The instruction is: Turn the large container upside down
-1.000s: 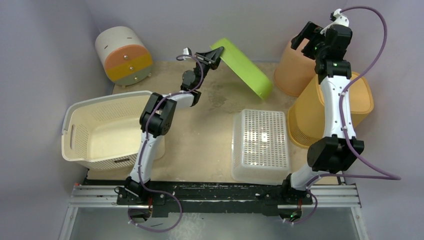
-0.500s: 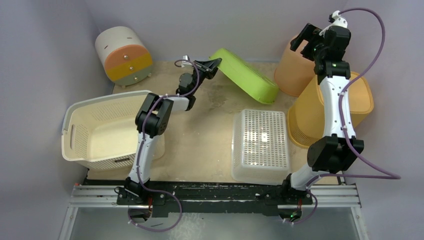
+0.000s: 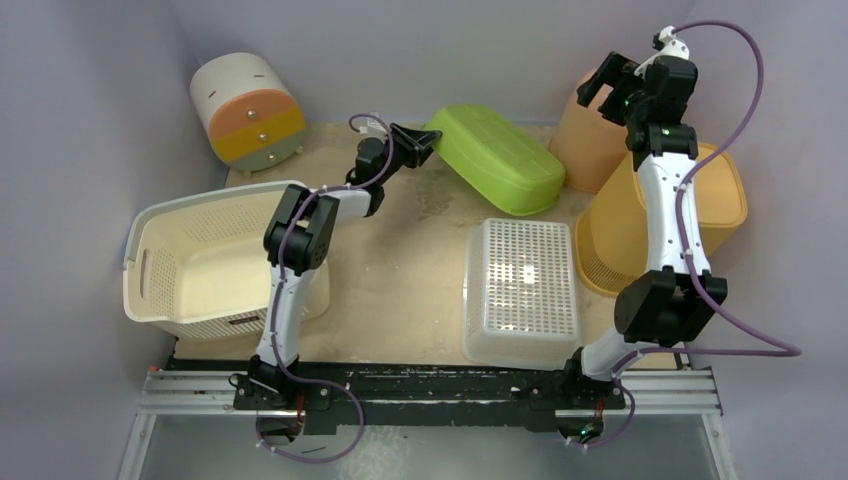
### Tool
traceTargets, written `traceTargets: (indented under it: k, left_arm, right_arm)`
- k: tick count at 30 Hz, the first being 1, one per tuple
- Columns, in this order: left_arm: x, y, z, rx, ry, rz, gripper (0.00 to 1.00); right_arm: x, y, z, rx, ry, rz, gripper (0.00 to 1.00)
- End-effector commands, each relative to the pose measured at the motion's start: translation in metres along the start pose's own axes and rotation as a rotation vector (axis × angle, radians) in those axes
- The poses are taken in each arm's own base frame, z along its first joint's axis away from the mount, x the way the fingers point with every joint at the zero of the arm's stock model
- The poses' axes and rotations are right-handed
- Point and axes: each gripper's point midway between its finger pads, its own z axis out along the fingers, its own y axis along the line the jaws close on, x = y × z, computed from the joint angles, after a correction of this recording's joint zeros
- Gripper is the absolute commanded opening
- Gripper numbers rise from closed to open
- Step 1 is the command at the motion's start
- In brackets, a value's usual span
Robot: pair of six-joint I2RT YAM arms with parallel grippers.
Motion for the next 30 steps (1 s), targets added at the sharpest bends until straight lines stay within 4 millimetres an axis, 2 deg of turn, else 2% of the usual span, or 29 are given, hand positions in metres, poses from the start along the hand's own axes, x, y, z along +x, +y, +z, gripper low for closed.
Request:
traceTargets:
  k: [1,13,17,20,22,23,27,30]
  left_arm:
    - [0.019,0.075,-0.020,-0.271,0.106,0.142,0.32]
    - [0.016,0.108,-0.035,-0.411,0.137,0.203,0.34]
    - [0.007,0.109,-0.041,-0.518,0.160,0.322,0.34]
    - [-0.003,0.102,-0.057,-0.652,0.199,0.425,0.34]
    - [-0.014,0.077,-0.061,-0.693,0.205,0.533,0.36]
    - [-0.019,0.068,-0.070,-0.753,0.221,0.581,0.37]
    - [-0.040,-0.018,-0.086,-0.803,0.196,0.794,0.40]
    - [-0.044,-0.063,-0.112,-0.840,0.192,0.880,0.41]
  right_arm:
    - [-0.020,0.010,-0.006,-0.045,-0.062,-0.007,1.00]
    - [-0.018,0.010,-0.007,-0.047,-0.060,-0.006,1.00]
    - [-0.018,0.010,-0.007,-0.050,-0.060,-0.007,1.00]
    - [-0.016,0.011,-0.007,-0.057,-0.053,-0.013,1.00]
    - [-0.014,0.012,-0.007,-0.063,-0.044,-0.013,1.00]
    - [-0.012,0.012,-0.007,-0.068,-0.039,-0.010,1.00]
    - [-0.005,0.010,-0.007,-0.068,-0.035,-0.017,1.00]
    - [0.009,0.015,-0.006,-0.105,-0.001,-0.008,1.00]
